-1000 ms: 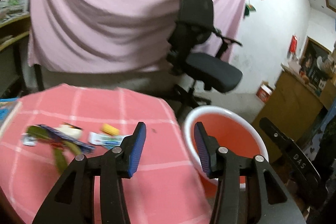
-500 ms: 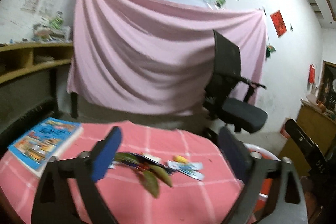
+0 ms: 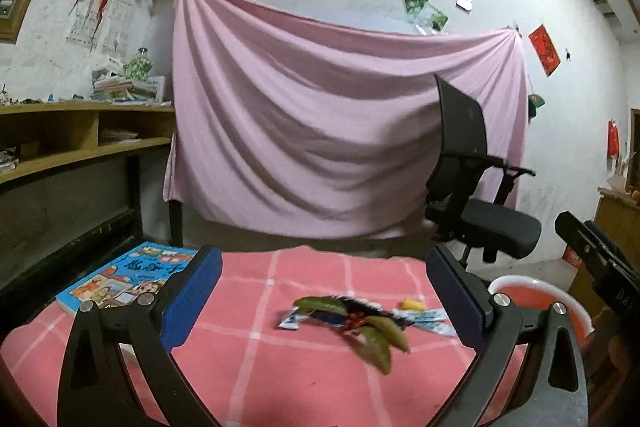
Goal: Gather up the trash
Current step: 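Move both grippers back over the table, then grasp the leafy sprig with the left gripper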
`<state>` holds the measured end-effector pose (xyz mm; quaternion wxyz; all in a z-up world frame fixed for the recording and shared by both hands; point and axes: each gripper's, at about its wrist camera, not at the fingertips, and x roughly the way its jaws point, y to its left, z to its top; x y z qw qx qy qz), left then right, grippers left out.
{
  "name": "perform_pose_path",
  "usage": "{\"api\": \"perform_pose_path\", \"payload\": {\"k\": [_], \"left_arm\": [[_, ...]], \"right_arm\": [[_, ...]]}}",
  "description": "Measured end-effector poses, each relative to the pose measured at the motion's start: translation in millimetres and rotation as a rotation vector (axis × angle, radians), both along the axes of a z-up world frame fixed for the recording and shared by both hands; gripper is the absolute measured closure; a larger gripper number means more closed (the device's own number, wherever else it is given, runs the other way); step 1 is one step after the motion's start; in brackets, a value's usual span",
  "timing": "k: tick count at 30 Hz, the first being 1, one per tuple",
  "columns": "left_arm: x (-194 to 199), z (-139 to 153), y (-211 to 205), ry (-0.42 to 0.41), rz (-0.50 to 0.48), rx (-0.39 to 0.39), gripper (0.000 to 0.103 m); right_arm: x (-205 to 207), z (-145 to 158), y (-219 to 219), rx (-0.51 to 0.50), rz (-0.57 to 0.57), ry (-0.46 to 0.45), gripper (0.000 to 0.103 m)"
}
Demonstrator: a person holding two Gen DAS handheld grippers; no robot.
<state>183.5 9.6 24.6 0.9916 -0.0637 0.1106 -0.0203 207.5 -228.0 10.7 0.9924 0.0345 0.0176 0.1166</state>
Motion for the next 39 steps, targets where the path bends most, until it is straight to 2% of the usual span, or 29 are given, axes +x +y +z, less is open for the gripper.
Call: {"api": "perform_pose_path", "payload": {"k": [5,11,13,14,15,16,17,18,20,23,27,29,31,34,36,39], "left_arm": [[21.3,-8.6,11.2,0.085,-0.004,-0.026,0.003],[53.2,-16.5,15.9,0.210,-0.003,-0.012,0.004],[62.0,-22.5,19.3,0.246,-0.013,-0.025,0.007],[66.7,-26.4,21.2,0.268,-0.023,-0.033,0.013],[71.4,-29.4,24.0,0.290,-0.034,-0.037,0.018],[77.2,-34.0,25.0,0.322,-0.049,-0.042,0.029],[80.5,-36.7,25.8,0.345,-0.059,-0.046,0.036],[85.1,-41.8,26.7,0.378,-0.072,-0.054,0.039],[90.6,-49.4,27.2,0.425,-0.094,-0.073,0.047],[97.1,-56.7,27.4,0.471,-0.113,-0.090,0.058],[92.7,-60.3,27.2,0.489,-0.129,-0.116,0.063],[90.1,-60.4,22.7,0.494,-0.150,-0.114,0.066],[91.2,-61.6,16.6,0.509,-0.181,-0.100,0.070],[94.0,-63.1,11.7,0.527,-0.215,-0.105,0.071],[97.3,-65.4,11.4,0.542,-0.234,-0.131,0.071],[106.1,-68.7,16.4,0.562,-0.250,-0.191,0.071]], "right_arm": [[12.2,-7.8,9.9,-0.042,-0.001,0.042,0.000],[40.2,-17.4,24.1,-0.074,0.058,0.165,0.001],[51.5,-23.7,28.5,-0.069,0.092,0.235,0.009],[56.9,-27.1,30.9,-0.068,0.107,0.272,0.018],[62.7,-31.0,34.0,-0.073,0.123,0.312,0.023],[67.9,-34.8,37.5,-0.087,0.136,0.347,0.029],[71.5,-37.7,40.1,-0.096,0.150,0.372,0.032],[76.1,-41.1,44.0,-0.106,0.174,0.404,0.034],[81.5,-45.5,50.6,-0.128,0.211,0.449,0.045],[83.6,-51.0,56.5,-0.149,0.251,0.495,0.053],[85.4,-56.6,65.2,-0.173,0.298,0.539,0.057],[86.7,-60.0,69.8,-0.189,0.327,0.562,0.064],[90.1,-62.6,74.2,-0.204,0.347,0.583,0.065],[94.3,-67.5,79.8,-0.231,0.381,0.624,0.070],[98.0,-70.1,82.3,-0.245,0.393,0.647,0.071],[101.6,-73.8,87.8,-0.267,0.414,0.672,0.081]]}}
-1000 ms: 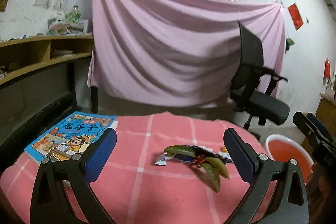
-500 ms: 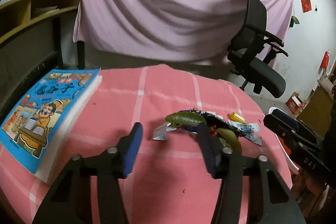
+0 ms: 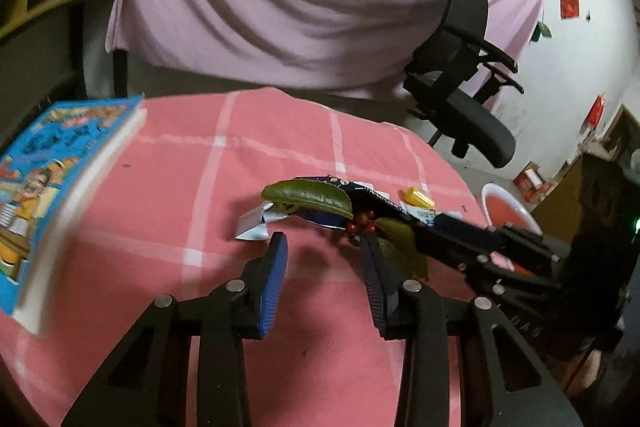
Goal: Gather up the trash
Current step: 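Grasp the leafy sprig with the left gripper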
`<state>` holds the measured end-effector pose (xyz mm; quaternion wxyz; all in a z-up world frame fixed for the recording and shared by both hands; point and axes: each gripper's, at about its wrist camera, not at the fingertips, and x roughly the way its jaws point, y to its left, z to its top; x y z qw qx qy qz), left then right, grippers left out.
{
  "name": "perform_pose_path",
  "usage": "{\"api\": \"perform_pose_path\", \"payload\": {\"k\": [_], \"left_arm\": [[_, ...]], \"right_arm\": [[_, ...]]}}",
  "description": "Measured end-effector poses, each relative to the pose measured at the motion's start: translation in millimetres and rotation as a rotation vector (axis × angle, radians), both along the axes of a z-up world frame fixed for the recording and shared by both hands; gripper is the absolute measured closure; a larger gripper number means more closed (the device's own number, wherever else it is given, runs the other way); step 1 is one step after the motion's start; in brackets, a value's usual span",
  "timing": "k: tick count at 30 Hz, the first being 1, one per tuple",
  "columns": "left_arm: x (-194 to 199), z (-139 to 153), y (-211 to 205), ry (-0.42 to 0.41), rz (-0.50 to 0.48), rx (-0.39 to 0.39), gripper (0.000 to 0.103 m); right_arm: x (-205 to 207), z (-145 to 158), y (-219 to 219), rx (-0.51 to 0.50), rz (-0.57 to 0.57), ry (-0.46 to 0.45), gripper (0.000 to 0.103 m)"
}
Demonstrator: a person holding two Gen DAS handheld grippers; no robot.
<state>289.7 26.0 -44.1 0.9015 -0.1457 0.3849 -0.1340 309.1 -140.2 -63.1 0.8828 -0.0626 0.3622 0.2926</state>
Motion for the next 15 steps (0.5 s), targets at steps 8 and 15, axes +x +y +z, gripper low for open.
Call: {"api": "perform_pose_path", "payload": {"k": [8,15], "left_arm": [[17.9,4.3,1.8,0.017,-0.011,-0.063,0.071],[27.4,3.1,1.4,0.043,0.000,-0.088,0.093]], "right_arm": [[1.3,-2.5,2.4,-0.014,0.018,0.012,0.091],[0.0,-2.7,4.1,-0.024,0.023,0.008,0.094]]}}
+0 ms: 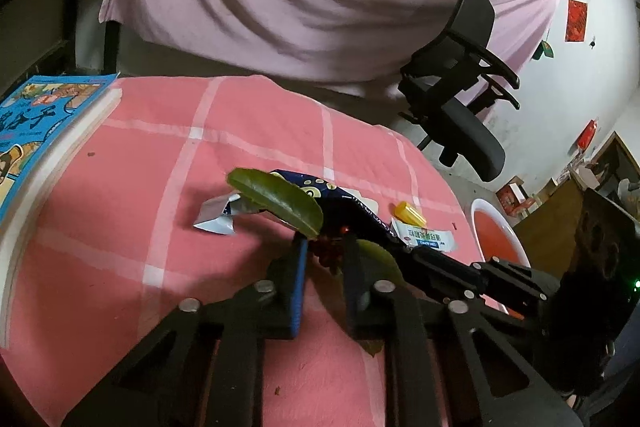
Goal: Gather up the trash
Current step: 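Grasp the leafy sprig with the left gripper, then grasp the dark blue snack wrapper with the right gripper while the left gripper holds the sprig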
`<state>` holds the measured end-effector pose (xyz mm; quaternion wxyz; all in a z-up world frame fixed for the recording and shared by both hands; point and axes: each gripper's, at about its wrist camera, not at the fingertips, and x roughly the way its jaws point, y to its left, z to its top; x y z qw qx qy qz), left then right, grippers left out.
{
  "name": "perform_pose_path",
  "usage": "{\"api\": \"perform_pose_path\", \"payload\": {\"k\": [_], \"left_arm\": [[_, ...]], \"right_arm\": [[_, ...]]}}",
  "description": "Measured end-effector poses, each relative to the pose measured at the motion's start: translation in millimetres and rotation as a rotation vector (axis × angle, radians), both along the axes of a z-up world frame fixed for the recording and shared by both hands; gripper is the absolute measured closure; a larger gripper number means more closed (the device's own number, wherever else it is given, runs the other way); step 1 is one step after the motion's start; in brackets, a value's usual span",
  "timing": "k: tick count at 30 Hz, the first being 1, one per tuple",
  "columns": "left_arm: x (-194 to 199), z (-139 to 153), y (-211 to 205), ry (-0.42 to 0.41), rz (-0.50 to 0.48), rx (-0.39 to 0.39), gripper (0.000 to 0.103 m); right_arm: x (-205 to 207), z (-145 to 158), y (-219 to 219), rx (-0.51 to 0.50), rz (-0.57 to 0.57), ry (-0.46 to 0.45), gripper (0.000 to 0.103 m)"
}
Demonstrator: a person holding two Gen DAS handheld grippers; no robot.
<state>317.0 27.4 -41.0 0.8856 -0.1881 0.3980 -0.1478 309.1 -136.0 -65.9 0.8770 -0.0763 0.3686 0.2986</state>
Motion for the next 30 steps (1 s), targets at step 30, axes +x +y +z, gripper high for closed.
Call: {"api": "perform_pose_path", "payload": {"k": [30], "left_arm": [[-57.2,14.8,-9.3,-0.178,0.074,0.079,0.099]], "right_arm": [[-38.5,28.2,-22.5,0.112,-0.099,-0.243,0.099]]}}
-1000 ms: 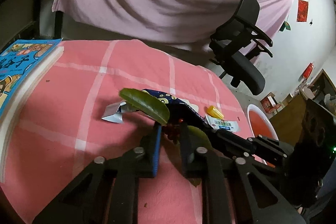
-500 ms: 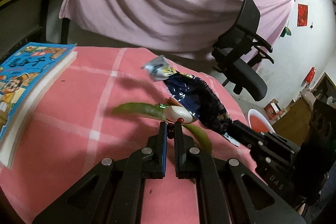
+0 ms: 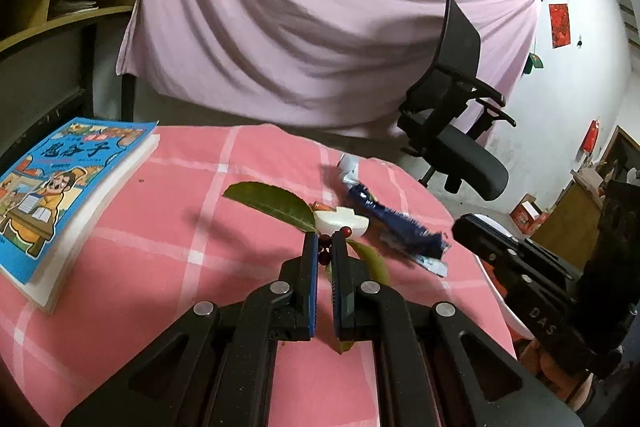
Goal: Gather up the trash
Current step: 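Grasp the dark blue snack wrapper with the right gripper while the left gripper holds the sprig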
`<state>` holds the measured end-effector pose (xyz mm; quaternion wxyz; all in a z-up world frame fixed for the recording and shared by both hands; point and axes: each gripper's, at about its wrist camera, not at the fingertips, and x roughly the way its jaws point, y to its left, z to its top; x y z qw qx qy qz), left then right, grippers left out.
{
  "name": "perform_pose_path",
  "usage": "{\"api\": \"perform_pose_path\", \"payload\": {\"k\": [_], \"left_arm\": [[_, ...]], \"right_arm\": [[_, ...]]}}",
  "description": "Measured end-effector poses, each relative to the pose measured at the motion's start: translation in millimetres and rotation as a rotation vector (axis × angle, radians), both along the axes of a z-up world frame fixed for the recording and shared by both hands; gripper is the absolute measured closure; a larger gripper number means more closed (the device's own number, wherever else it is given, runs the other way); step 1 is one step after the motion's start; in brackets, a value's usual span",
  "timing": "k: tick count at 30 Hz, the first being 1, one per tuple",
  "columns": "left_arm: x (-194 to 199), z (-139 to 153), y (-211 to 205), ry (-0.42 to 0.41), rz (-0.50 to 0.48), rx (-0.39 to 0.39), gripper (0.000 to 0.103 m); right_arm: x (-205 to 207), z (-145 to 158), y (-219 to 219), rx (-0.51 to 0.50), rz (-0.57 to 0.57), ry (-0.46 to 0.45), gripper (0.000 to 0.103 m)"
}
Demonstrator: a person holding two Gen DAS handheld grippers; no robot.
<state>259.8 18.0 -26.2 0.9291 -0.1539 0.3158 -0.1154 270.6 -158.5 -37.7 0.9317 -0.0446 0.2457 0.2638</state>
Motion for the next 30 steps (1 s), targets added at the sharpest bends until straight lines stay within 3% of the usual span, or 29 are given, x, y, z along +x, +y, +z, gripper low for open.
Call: {"api": "perform_pose_path", "payload": {"k": [7,9,10,11,16,19,27,30], "left_arm": [[6.3,-7.1,6.2,0.069,0.023,-0.018,0.099],[8.5,-9.2,10.0,0.088,0.037,-0.033,0.099],[9.4,-10.1,11.1,0.096,0.040,-0.039,0.099],[9.7,-10.0,12.9,0.102,0.042,-0.043,0.099],[11.2,-8.8,14.5,0.112,0.036,-0.048,0.099],[9.8,-8.6,16.4,0.115,0.034,-0.050,0.099],[12.5,-8.2,18.3,0.129,0.036,-0.061,0.099],[14.3,-7.8,16.7,0.132,0.034,-0.060,0.099]], "right_arm": [[21.3,-11.7,1.3,-0.037,-0.030,0.130,0.095],[25.2,-12.7,5.0,-0.052,-0.033,0.138,0.088],[28.0,-12.8,7.0,-0.062,-0.040,0.134,0.075],[28.9,-13.4,6.4,-0.064,-0.045,0.130,0.069],[38.3,-16.3,0.6,-0.071,-0.075,0.149,0.067],[44.0,-15.9,-3.6,-0.084,-0.098,0.137,0.054],[68.2,-24.9,-2.8,-0.052,-0.035,0.234,0.048],[67.8,-28.7,2.4,-0.069,-0.007,0.252,0.055]]}}
